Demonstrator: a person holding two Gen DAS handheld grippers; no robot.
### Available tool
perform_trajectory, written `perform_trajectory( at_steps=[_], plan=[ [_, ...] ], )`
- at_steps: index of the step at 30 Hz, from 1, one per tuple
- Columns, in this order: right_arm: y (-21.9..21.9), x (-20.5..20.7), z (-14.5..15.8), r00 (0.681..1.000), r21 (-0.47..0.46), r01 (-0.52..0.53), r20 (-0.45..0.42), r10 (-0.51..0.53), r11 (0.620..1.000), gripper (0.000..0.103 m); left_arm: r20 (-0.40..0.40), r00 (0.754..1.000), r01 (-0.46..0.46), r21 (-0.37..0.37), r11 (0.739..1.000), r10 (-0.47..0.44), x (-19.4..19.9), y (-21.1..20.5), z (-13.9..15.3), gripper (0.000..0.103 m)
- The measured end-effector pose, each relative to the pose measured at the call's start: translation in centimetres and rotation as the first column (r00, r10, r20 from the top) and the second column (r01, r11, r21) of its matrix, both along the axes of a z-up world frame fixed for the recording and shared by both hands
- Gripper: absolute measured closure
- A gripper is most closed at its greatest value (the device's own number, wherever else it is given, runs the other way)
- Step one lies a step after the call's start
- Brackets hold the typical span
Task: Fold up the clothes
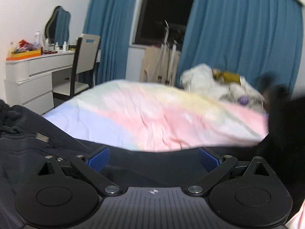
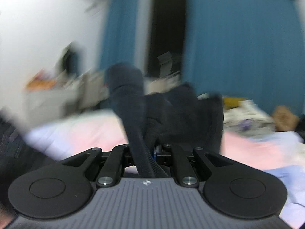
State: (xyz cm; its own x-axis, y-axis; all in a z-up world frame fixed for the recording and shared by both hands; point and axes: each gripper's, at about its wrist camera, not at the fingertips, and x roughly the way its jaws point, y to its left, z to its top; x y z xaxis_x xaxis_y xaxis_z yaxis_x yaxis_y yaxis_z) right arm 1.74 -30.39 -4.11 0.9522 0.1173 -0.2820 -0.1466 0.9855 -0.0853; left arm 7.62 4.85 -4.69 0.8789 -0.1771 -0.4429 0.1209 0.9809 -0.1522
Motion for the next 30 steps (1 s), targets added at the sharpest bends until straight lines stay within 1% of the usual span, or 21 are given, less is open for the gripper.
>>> perform_trajectory(
  at_steps=[1, 2, 3, 4, 5, 6, 7, 9, 11, 14, 16, 18, 21, 22, 24, 25, 26, 27, 28, 29, 30],
  plan=[
    [1.9, 0.2, -1.7, 0.996, -0.044, -0.059, -0.076, 0.056, 0.997, 0.093, 0.004, 1.0, -0.013, -0.02, 1.0, 0.013, -0.1, 0.8, 0.3, 0.003],
    [3.8, 0.4, -3.4, 0.982, -0.084, -0.121, -0.153, 0.107, 0.989, 0.093, 0.003, 1.0, -0.024, -0.033, 0.999, 0.025, -0.1, 1.1, 0.6, 0.003],
    [5.6, 0.6, -5.1, 0.963, -0.124, -0.179, -0.226, 0.148, 0.976, 0.092, -0.006, 0.999, -0.04, -0.049, 0.998, 0.04, 0.1, 1.7, 0.7, 0.003],
    [6.9, 0.5, -6.8, 0.948, -0.187, -0.217, -0.273, 0.162, 0.958, 0.09, -0.012, 0.999, -0.049, -0.064, 0.997, 0.049, 0.2, 2.1, 0.7, 0.003],
    [8.2, 0.3, -8.1, 0.947, -0.271, -0.234, -0.282, 0.155, 0.934, 0.09, -0.024, 0.998, -0.06, -0.081, 0.995, 0.059, 0.4, 2.6, 0.7, 0.003],
    [8.7, 0.1, -8.7, 0.951, -0.321, -0.238, -0.27, 0.152, 0.917, 0.09, -0.037, 0.997, -0.07, -0.094, 0.993, 0.067, 0.6, 2.9, 0.6, 0.003],
    [8.6, 0.2, -8.5, 0.953, -0.316, -0.234, -0.261, 0.152, 0.92, 0.09, -0.048, 0.996, -0.078, -0.107, 0.991, 0.073, 0.8, 3.2, 0.5, 0.003],
    [7.7, 0.5, -7.2, 0.956, -0.235, -0.209, -0.251, 0.148, 0.949, 0.091, -0.062, 0.995, -0.083, -0.136, 0.987, 0.075, 1.1, 3.7, 0.5, 0.003],
    [7.7, -0.4, -5.8, 0.969, -0.179, -0.185, -0.197, 0.149, 0.966, 0.09, -0.062, 0.996, -0.078, -0.155, 0.985, 0.069, 1.0, 4.1, 0.5, 0.003],
    [9.2, -1.4, -3.9, 0.981, -0.142, -0.183, -0.098, 0.17, 0.973, 0.091, -0.056, 0.997, -0.065, -0.161, 0.985, 0.056, 0.9, 4.2, 0.4, 0.003],
    [10.2, -2.1, -3.2, 0.976, -0.109, -0.212, -0.071, 0.205, 0.971, 0.091, -0.052, 0.997, -0.061, -0.158, 0.986, 0.054, 0.8, 4.2, 0.4, 0.003],
    [11.9, -2.7, -3.8, 0.962, -0.104, -0.265, -0.091, 0.256, 0.959, 0.091, -0.044, 0.997, -0.063, -0.143, 0.988, 0.057, 0.6, 4.0, 0.4, 0.003],
    [14.3, -2.3, -7.0, 0.942, -0.121, -0.282, -0.223, 0.251, 0.952, 0.089, -0.046, 0.998, -0.057, -0.12, 0.991, 0.052, 0.5, 3.7, 0.3, 0.003],
    [14.3, -2.2, -7.5, 0.938, -0.117, -0.287, -0.234, 0.254, 0.951, 0.089, -0.048, 0.998, -0.056, -0.117, 0.991, 0.051, 0.5, 3.7, 0.3, 0.003],
    [14.3, -2.0, -8.2, 0.931, -0.106, -0.297, -0.252, 0.263, 0.949, 0.085, -0.059, 0.997, -0.051, -0.116, 0.992, 0.045, 0.6, 3.6, 0.0, 0.003],
    [14.1, -2.0, -7.9, 0.929, -0.093, -0.301, -0.251, 0.271, 0.949, 0.08, -0.066, 0.997, -0.047, -0.113, 0.992, 0.04, 0.7, 3.5, -0.1, 0.003],
    [14.0, -2.0, -7.5, 0.927, -0.078, -0.305, -0.253, 0.277, 0.949, 0.068, -0.071, 0.997, -0.04, -0.108, 0.993, 0.033, 0.8, 3.4, -0.2, 0.003],
    [14.0, -2.1, -7.1, 0.924, -0.06, -0.309, -0.256, 0.285, 0.949, 0.06, -0.072, 0.997, -0.033, -0.102, 0.994, 0.026, 1.0, 3.2, -0.3, 0.003],
    [14.1, -2.3, -6.8, 0.919, -0.038, -0.316, -0.262, 0.296, 0.948, 0.049, -0.073, 0.997, -0.029, -0.096, 0.995, 0.022, 1.0, 3.1, -0.4, 0.003],
    [14.1, -2.5, -6.4, 0.913, -0.019, -0.326, -0.267, 0.31, 0.945, 0.044, -0.076, 0.997, -0.027, -0.09, 0.996, 0.02, 1.0, 3.0, -0.5, 0.003],
    [14.2, -2.8, -6.1, 0.906, -0.002, -0.338, -0.273, 0.325, 0.941, 0.042, -0.079, 0.997, -0.025, -0.087, 0.996, 0.019, 1.0, 2.9, -0.6, 0.003]
  ],
)
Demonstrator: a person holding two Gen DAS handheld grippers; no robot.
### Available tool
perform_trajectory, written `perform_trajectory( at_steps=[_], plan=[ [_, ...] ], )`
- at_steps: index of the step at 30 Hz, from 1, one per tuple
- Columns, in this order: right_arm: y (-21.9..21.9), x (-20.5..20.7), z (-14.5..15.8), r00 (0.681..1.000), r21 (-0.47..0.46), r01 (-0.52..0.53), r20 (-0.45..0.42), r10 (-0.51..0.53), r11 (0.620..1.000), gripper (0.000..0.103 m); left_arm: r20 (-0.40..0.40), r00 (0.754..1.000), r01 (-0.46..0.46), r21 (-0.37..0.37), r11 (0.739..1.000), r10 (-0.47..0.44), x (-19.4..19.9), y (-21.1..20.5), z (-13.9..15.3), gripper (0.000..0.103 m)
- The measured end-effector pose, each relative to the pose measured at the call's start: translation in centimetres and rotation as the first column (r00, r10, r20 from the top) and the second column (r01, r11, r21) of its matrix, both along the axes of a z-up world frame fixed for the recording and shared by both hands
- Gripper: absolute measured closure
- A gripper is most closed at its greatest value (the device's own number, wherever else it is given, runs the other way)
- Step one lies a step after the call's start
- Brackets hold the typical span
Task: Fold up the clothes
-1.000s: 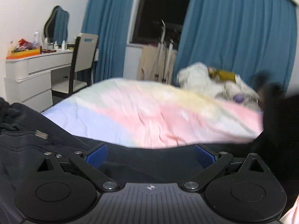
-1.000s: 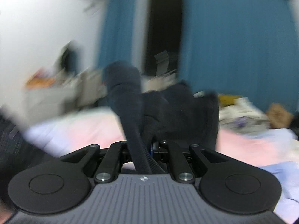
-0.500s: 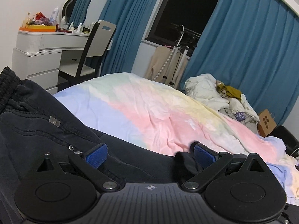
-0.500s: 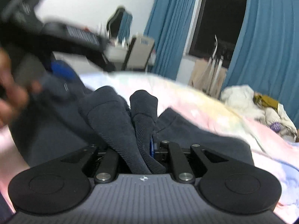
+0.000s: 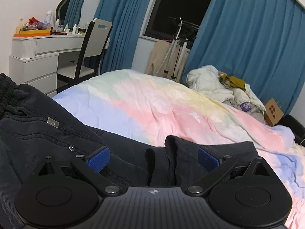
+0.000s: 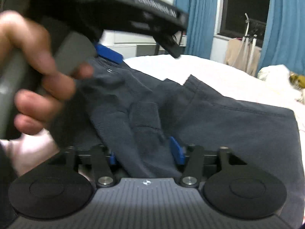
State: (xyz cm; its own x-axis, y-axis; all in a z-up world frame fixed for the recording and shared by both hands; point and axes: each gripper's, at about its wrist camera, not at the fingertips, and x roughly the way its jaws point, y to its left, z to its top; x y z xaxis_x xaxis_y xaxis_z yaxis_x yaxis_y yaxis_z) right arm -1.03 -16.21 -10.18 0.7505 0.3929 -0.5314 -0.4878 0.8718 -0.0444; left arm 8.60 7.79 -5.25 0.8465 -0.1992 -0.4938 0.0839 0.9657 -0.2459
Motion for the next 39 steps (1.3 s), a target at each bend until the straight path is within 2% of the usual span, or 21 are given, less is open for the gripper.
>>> perform_trajectory(
  at_steps=[3, 6, 8, 12, 15, 16, 17, 19, 20, 26, 29, 35, 39],
  plan=[
    [-0.1, -1.5, 1.2, 0.999, 0.046, -0.02, -0.023, 0.021, 0.999, 0.039, -0.009, 1.0, -0.007, -0.01, 1.0, 0.007, -0.1, 0.2, -0.2, 0.003],
    [-1.6, -2.9, 2.7, 0.999, 0.136, -0.013, -0.028, 0.017, 0.991, 0.038, -0.02, 0.999, -0.026, -0.006, 1.0, 0.025, 0.0, 0.4, -0.3, 0.003],
    [-2.7, -3.2, 3.1, 1.0, 0.178, 0.001, -0.024, 0.003, 0.984, 0.043, -0.027, 0.999, -0.034, -0.003, 0.999, 0.034, 0.1, 0.5, -0.4, 0.003],
    [-3.2, -1.5, 3.4, 1.0, 0.209, 0.014, -0.006, -0.013, 0.978, 0.047, -0.034, 0.999, -0.029, -0.003, 1.0, 0.028, 0.3, 0.3, -0.6, 0.003],
    [-2.4, 0.8, 2.2, 0.999, 0.188, -0.005, -0.037, 0.012, 0.982, 0.05, -0.036, 0.999, -0.021, 0.001, 1.0, 0.021, 0.3, 0.1, -0.8, 0.003],
    [-2.1, 1.4, 1.6, 0.998, 0.181, -0.011, -0.053, 0.021, 0.983, 0.056, -0.038, 0.999, -0.019, 0.002, 1.0, 0.019, 0.3, 0.0, -0.8, 0.003],
    [-2.0, 1.7, 1.1, 0.997, 0.189, -0.009, -0.071, 0.022, 0.982, 0.071, -0.039, 0.999, -0.019, 0.006, 1.0, 0.019, 0.3, 0.0, -0.9, 0.003],
    [-2.0, 2.2, 0.7, 0.996, 0.216, -0.001, -0.09, 0.021, 0.977, 0.088, -0.035, 0.999, -0.019, 0.011, 1.0, 0.019, 0.2, 0.0, -0.9, 0.003],
    [-2.0, 2.1, 0.8, 0.996, 0.22, 0.001, -0.082, 0.018, 0.975, 0.093, -0.032, 0.999, -0.021, 0.011, 1.0, 0.021, 0.1, 0.0, -0.8, 0.003],
    [-0.9, -0.8, 3.6, 0.995, 0.18, -0.073, 0.077, 0.06, 0.981, 0.095, -0.005, 0.999, -0.05, 0.007, 0.999, 0.05, -0.2, 0.6, -0.2, 0.003],
    [-0.6, -0.7, 3.1, 0.996, 0.175, -0.09, 0.038, 0.084, 0.98, 0.095, -0.006, 0.998, -0.058, 0.007, 0.998, 0.058, -0.2, 0.7, -0.2, 0.003],
    [0.6, 1.0, -0.2, 0.989, 0.093, -0.079, -0.117, 0.089, 0.993, 0.094, -0.019, 0.999, -0.047, 0.032, 0.998, 0.048, 0.0, 0.1, -0.5, 0.003],
    [0.9, 0.9, -0.2, 0.991, 0.082, -0.078, -0.104, 0.087, 0.994, 0.092, -0.02, 0.999, -0.034, 0.041, 0.999, 0.035, 0.0, -0.1, -0.7, 0.003]
  ],
)
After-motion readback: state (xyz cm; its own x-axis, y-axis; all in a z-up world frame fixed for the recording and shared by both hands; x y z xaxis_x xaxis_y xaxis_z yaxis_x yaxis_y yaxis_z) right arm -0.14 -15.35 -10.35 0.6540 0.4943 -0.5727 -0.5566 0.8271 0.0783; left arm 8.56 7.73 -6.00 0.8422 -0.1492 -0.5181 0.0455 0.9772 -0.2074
